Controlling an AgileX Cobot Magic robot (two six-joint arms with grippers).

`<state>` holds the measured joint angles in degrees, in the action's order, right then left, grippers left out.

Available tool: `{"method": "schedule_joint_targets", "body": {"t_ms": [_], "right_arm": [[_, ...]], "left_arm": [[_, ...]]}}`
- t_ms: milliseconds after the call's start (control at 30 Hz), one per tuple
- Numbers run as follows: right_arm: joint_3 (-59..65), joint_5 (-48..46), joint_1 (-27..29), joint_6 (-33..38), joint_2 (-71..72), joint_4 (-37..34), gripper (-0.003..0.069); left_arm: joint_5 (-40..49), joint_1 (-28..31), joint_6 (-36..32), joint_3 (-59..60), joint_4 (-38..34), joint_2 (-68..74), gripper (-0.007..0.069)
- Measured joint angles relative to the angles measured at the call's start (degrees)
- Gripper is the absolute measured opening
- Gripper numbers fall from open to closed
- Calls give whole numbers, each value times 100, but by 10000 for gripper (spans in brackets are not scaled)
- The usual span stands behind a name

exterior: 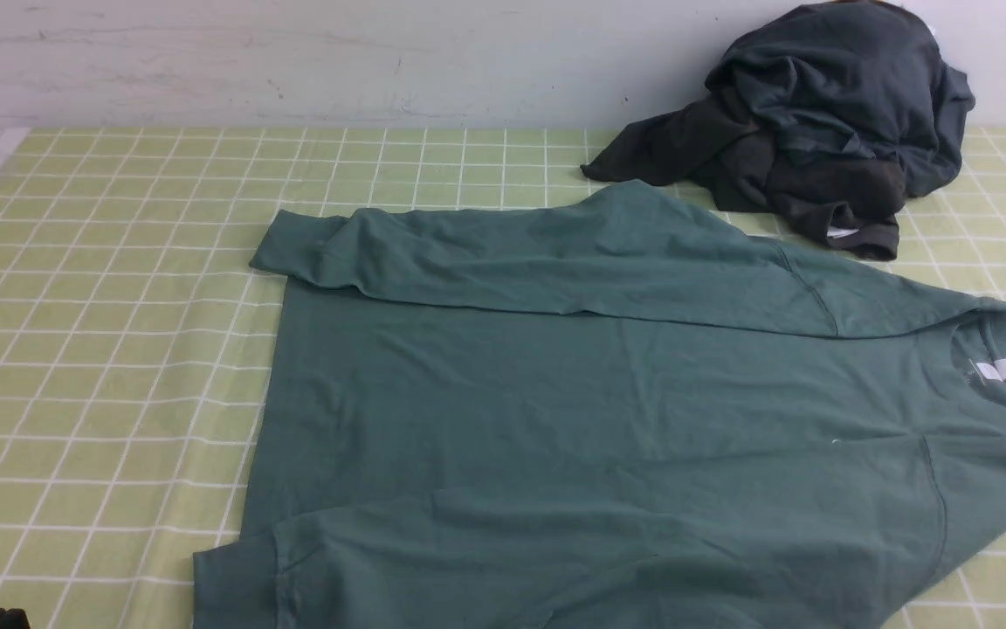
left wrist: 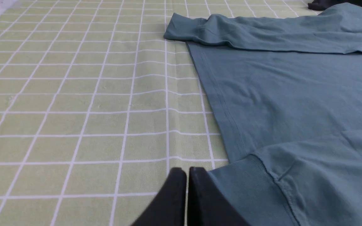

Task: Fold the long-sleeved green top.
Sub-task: Use the left arm to clamp the cuff closest to it

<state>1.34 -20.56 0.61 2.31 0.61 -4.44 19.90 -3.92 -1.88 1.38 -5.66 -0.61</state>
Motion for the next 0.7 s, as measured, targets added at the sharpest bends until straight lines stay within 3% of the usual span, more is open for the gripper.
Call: {"method": "schedule_joint_targets", "body": {"t_ms": [700], "right_arm": [[0, 0, 0, 0, 0, 30, -13]], "left_arm": [[0, 0, -127, 0, 143, 0, -1]]}}
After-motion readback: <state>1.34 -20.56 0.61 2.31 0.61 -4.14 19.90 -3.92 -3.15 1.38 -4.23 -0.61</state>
